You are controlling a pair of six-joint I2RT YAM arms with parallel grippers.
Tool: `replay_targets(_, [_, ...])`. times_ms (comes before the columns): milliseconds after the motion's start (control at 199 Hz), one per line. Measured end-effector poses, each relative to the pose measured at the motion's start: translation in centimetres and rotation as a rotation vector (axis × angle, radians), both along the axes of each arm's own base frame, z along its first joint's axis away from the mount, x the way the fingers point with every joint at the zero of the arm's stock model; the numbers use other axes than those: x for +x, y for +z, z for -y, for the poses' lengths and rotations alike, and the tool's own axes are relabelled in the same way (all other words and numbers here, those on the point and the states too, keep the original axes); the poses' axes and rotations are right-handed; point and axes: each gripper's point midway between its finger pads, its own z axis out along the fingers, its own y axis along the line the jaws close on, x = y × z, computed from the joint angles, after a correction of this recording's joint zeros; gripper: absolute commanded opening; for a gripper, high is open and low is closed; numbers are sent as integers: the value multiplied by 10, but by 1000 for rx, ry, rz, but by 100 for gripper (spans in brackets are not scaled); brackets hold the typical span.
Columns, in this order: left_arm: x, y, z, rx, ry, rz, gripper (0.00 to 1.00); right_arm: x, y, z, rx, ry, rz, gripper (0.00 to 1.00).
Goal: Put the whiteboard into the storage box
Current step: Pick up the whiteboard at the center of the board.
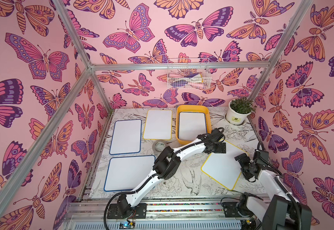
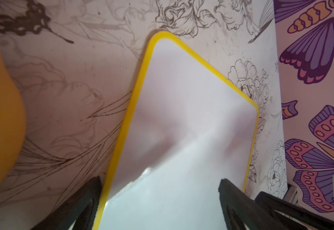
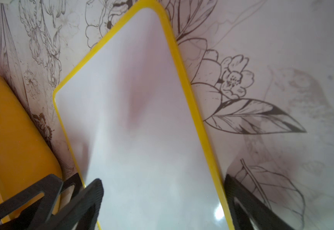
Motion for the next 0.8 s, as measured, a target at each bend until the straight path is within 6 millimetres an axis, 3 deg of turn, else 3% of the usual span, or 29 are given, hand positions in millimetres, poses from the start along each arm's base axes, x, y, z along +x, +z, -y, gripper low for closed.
replay_targets(496, [-14,0,3,-10,-32,25,94,-26,-7,-8,-97,106,-163,96])
replay_targets(797, [-18,-1,-6,3,-41,9,94,-63,-7,-4,-127,-6,-199,96])
